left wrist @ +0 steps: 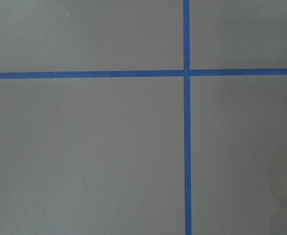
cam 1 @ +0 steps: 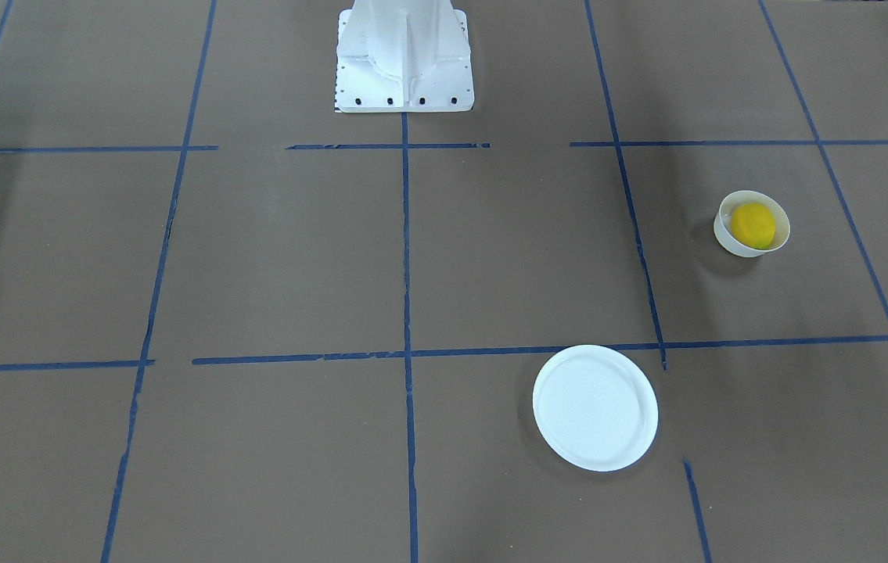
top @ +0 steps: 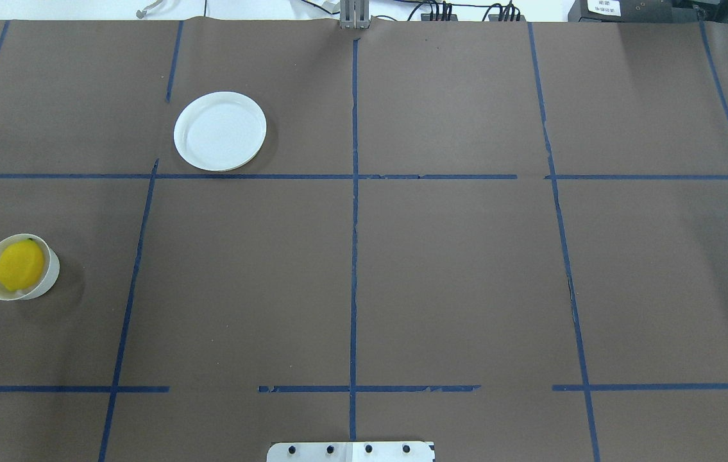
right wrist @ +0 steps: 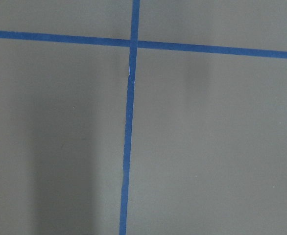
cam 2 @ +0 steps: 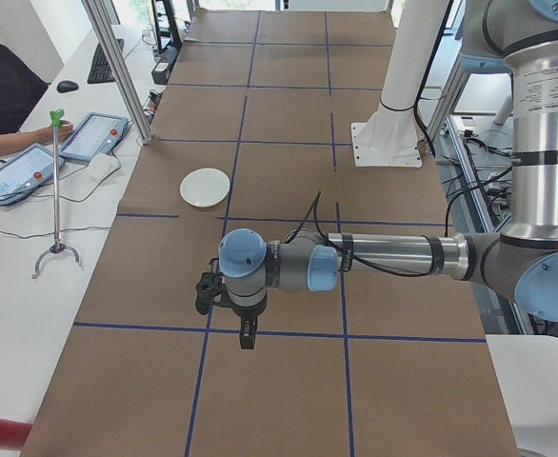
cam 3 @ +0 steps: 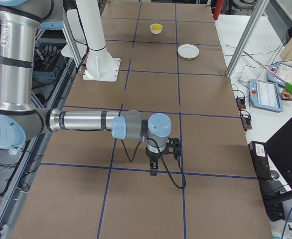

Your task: Move lemon from plate to bowl

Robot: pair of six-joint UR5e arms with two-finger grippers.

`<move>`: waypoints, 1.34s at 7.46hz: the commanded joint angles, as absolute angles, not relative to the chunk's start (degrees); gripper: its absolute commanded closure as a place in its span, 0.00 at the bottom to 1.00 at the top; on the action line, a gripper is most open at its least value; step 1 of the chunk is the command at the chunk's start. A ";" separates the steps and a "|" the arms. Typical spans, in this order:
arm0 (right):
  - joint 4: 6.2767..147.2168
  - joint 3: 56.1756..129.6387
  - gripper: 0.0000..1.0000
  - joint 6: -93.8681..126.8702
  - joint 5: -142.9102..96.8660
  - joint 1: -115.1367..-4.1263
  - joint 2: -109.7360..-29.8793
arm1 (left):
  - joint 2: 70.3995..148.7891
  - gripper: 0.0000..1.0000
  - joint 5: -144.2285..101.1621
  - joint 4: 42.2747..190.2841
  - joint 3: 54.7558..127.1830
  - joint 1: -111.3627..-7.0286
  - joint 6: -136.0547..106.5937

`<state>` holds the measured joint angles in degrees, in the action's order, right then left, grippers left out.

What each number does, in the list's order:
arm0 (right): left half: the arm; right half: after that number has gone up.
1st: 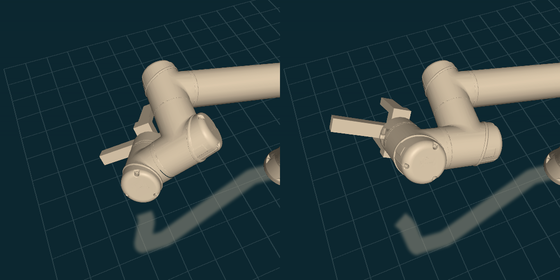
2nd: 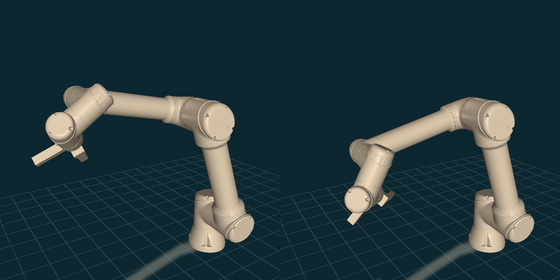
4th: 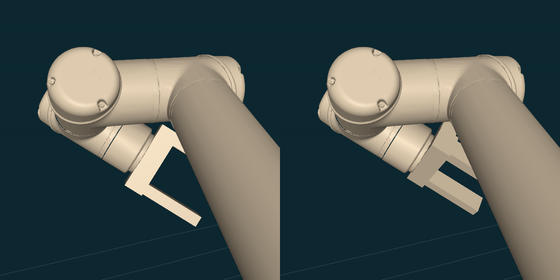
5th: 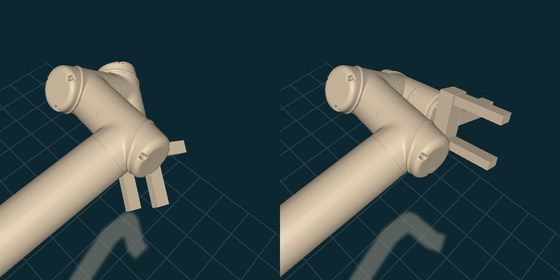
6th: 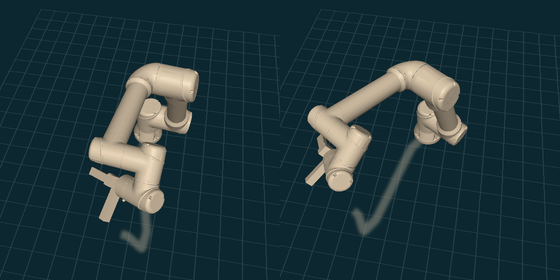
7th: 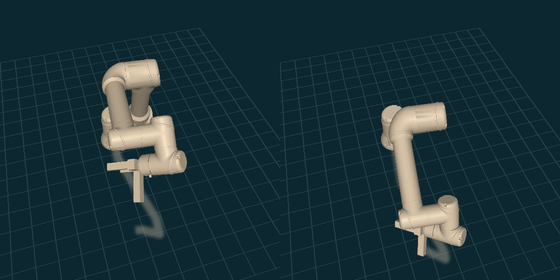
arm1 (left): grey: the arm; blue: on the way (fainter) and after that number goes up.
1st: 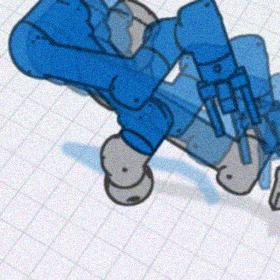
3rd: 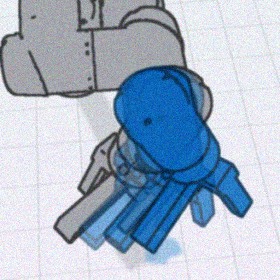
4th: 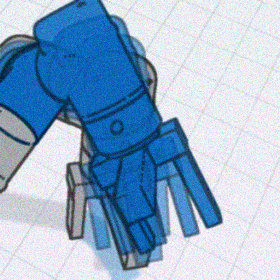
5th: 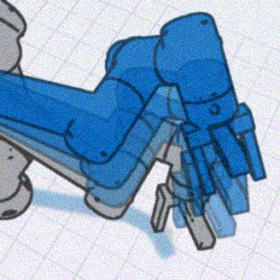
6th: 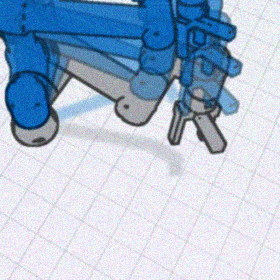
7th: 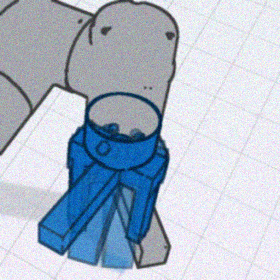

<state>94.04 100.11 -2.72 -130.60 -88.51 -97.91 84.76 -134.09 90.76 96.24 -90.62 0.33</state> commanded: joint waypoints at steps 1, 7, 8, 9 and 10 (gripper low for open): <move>94.04 100.11 0.00 -2.72 -130.61 -88.51 -97.91 | 85.08 0.00 -136.47 90.35 96.42 -90.62 0.44; 94.04 100.11 0.00 -2.72 -130.61 -88.51 -97.91 | 84.99 0.00 -137.55 90.44 96.33 -90.62 0.53; 94.04 100.11 0.00 -2.72 -130.61 -88.51 -97.91 | 84.99 0.00 -137.46 90.44 96.24 -90.62 0.53; 94.04 100.11 0.00 -2.72 -130.61 -88.51 -97.91 | 84.99 0.00 -137.46 90.44 96.24 -90.62 0.53; 94.04 100.11 0.00 -2.72 -130.61 -88.51 -97.91 | 84.99 0.00 -137.55 90.44 96.24 -90.62 0.53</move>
